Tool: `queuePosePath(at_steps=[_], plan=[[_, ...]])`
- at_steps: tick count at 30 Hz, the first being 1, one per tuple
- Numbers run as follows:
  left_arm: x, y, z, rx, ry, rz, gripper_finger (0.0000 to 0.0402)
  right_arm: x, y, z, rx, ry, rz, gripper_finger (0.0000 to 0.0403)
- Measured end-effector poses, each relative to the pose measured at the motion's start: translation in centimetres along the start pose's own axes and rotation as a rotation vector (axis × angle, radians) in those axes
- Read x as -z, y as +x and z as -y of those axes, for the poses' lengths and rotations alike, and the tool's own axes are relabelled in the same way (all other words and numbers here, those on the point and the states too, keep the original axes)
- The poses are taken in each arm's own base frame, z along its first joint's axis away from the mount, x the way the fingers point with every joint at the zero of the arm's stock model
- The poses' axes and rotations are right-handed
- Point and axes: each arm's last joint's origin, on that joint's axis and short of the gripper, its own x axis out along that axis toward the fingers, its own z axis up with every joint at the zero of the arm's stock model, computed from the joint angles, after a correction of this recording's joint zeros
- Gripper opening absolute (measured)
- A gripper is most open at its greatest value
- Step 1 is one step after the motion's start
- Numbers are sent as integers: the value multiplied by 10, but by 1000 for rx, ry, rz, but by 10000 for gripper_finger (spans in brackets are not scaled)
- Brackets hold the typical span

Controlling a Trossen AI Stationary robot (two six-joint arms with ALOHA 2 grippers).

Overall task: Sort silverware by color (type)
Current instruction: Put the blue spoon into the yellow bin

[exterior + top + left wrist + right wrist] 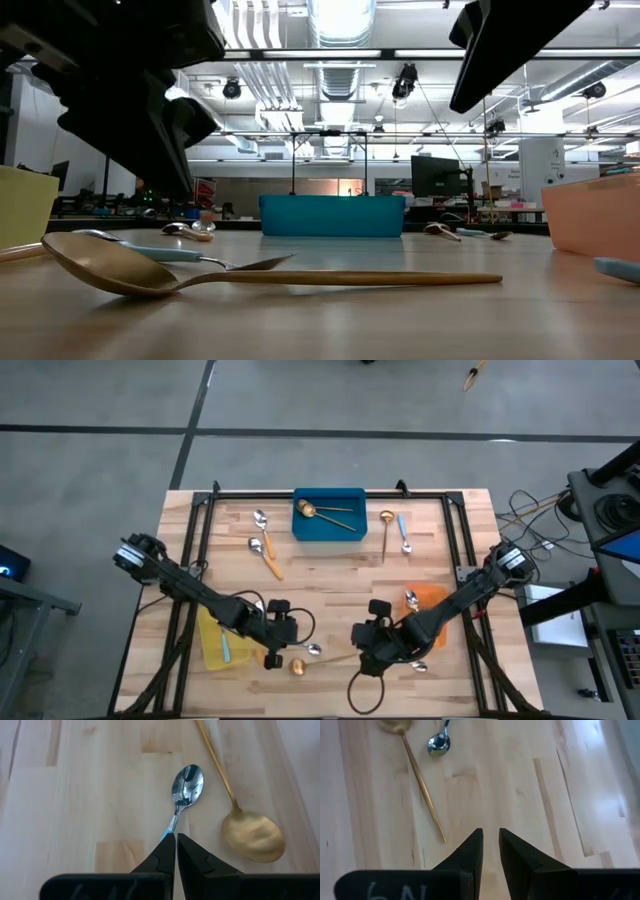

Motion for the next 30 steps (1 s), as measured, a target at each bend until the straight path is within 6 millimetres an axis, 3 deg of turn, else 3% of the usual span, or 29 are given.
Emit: queuePosePath(at_steps=[16, 30], plan=[[6, 16, 2, -8, 8, -26, 2, 8, 10, 1, 4, -2, -4, 54], [8, 19, 1, -56, 87, -18, 92, 8, 11, 1, 1, 0, 0, 54]])
